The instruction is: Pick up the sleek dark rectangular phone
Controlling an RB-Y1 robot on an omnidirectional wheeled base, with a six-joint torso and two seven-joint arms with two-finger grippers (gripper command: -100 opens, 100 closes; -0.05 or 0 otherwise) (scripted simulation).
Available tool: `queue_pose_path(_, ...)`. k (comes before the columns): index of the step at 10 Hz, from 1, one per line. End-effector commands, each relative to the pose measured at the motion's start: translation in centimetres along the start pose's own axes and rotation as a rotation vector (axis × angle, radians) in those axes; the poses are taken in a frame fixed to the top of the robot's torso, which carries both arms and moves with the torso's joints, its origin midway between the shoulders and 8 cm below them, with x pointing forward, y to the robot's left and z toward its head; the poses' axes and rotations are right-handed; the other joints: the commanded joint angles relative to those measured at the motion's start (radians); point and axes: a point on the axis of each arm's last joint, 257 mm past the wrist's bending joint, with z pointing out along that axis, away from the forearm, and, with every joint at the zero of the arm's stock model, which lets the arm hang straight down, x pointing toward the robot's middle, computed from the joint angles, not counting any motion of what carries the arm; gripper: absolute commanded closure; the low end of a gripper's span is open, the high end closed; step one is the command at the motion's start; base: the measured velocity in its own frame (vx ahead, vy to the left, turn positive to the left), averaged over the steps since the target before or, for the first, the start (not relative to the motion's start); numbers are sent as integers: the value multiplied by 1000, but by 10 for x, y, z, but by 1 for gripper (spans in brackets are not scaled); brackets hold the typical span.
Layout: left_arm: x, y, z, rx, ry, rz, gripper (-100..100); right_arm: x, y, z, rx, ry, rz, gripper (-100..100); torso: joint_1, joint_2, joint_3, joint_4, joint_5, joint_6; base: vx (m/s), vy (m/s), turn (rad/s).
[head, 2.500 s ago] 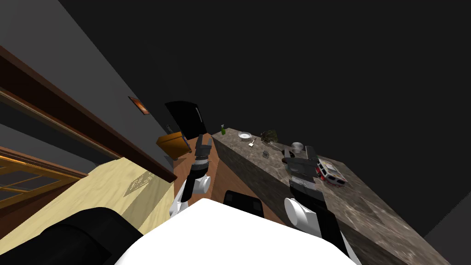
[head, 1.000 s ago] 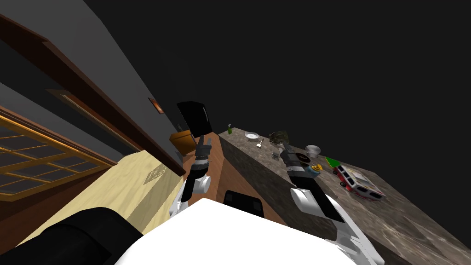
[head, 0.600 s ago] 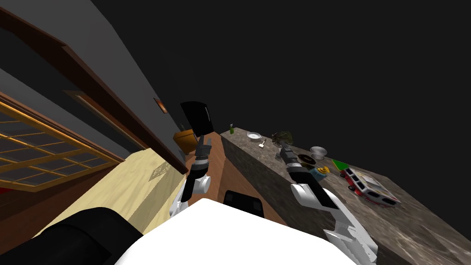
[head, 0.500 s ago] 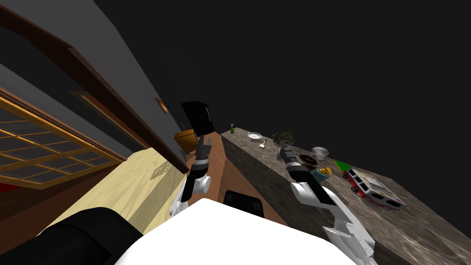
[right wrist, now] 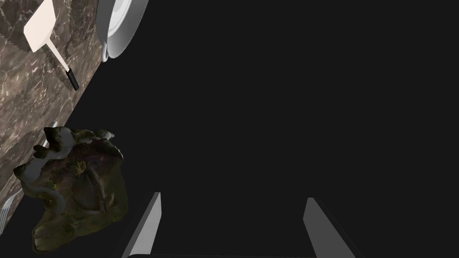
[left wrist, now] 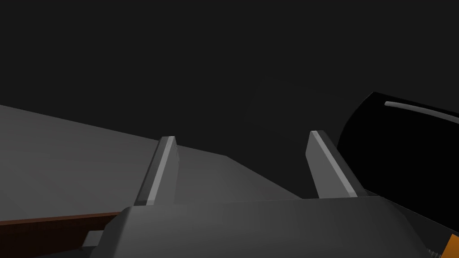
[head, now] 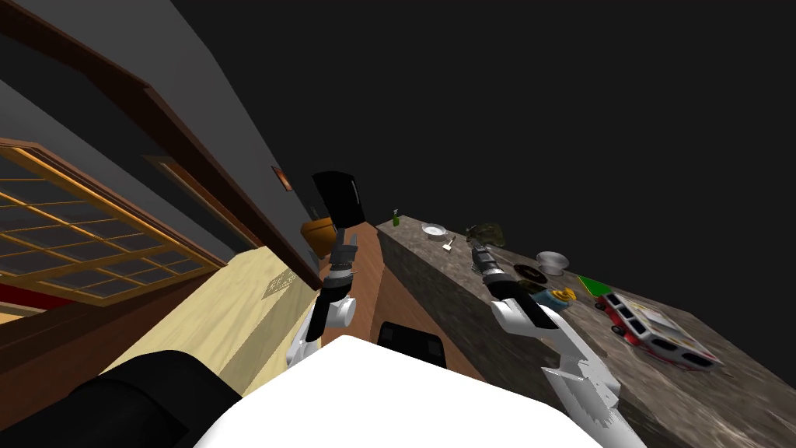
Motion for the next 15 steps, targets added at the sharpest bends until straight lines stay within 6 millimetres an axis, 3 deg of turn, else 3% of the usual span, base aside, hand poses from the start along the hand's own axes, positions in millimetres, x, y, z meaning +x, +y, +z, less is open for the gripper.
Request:
queue_pose_path(1, 0, 0, 0, 0, 0, 0, 0, -3, -8, 5, 39, 7, -22, -100, 0, 0, 0, 0, 0, 0, -6, 29, 49)
queue_pose_path(5, 0, 0, 0, 0, 0, 0, 0, -10, -31, 22, 128, 29, -98, -100, -1, 0, 0, 0, 0, 1, -2, 20, 63)
queue_pose_path(10, 0, 0, 0, 0, 0, 0, 0, -13, -57, 27, 233, 50, -134, -100, -2, 0, 0, 0, 0, 1, -2, 9, 40)
queue_pose_path(15, 0, 0, 0, 0, 0, 0, 0, -28, -93, 44, 382, 94, -234, -100, -2, 0, 0, 0, -1, 1, -4, 2, 88)
